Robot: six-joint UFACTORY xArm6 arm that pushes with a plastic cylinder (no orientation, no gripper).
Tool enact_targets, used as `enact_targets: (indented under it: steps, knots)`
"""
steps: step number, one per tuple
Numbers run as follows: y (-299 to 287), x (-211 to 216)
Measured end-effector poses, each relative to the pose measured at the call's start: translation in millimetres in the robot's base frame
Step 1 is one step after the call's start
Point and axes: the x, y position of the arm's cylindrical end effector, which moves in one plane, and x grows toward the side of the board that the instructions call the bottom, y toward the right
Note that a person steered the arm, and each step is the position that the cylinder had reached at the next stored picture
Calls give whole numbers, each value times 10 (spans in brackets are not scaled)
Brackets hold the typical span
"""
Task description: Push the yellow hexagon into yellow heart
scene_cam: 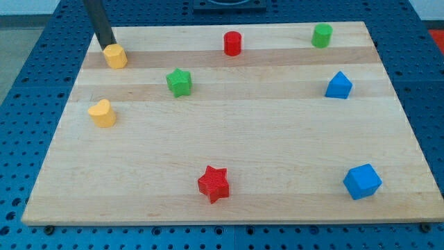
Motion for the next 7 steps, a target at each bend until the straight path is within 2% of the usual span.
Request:
enact_targets:
  steps: [2, 3, 4, 5, 6, 7]
  knots:
    - [0, 648]
    - [0, 579]
    - [-44, -289]
    - [108, -677]
    - [318, -230]
    - [318, -133]
